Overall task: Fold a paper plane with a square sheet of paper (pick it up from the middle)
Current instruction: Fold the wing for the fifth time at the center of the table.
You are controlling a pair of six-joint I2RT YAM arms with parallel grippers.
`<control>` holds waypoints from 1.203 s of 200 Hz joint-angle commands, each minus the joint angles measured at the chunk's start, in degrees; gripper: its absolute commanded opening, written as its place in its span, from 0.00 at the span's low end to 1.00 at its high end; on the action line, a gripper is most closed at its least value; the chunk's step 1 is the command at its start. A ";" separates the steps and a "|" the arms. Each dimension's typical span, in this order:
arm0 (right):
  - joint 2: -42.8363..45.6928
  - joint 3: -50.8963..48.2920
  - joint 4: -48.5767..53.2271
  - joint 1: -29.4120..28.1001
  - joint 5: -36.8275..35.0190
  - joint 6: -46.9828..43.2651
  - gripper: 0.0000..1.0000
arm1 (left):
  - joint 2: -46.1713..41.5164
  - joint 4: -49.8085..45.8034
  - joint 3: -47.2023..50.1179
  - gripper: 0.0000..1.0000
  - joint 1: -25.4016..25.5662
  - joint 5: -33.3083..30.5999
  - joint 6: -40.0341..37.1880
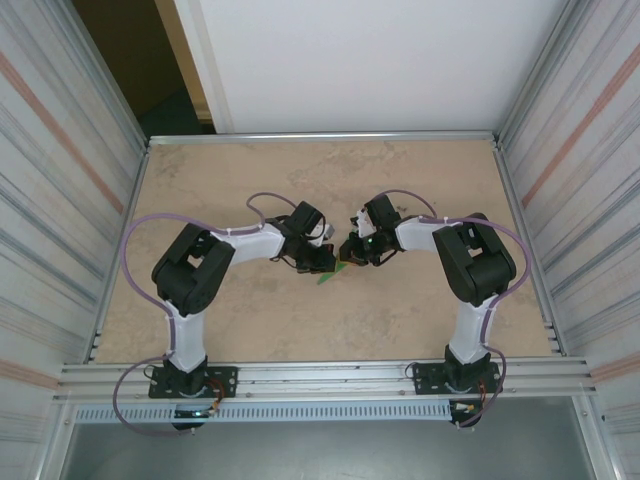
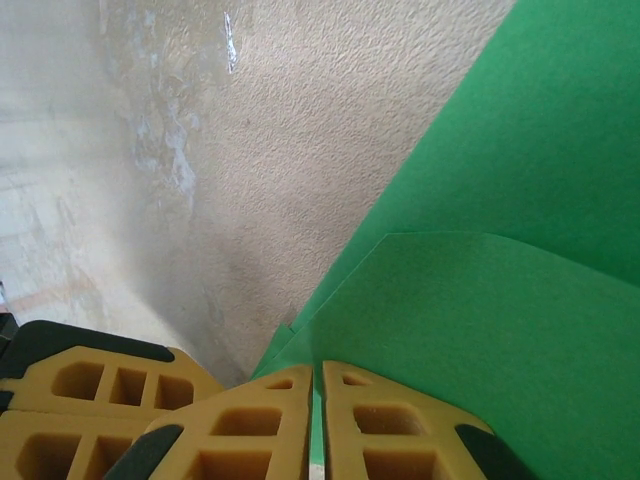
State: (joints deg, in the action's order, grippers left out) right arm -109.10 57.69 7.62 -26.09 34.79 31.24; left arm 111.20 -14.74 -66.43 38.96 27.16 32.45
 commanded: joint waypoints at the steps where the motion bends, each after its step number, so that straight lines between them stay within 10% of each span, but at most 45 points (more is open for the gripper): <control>1: 0.79 1.33 2.64 -0.13 -1.78 0.48 0.13 | 0.95 -3.45 0.32 0.07 -0.23 -2.01 0.58; 240: -1.32 2.15 7.80 6.61 -8.26 -2.68 0.11 | 3.37 -1.78 -7.71 0.08 0.09 -0.90 0.29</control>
State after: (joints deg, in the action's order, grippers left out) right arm -108.86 61.32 14.28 -20.10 27.29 30.30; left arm 111.37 -15.33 -69.82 38.98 26.96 32.42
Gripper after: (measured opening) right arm 0.108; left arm 0.087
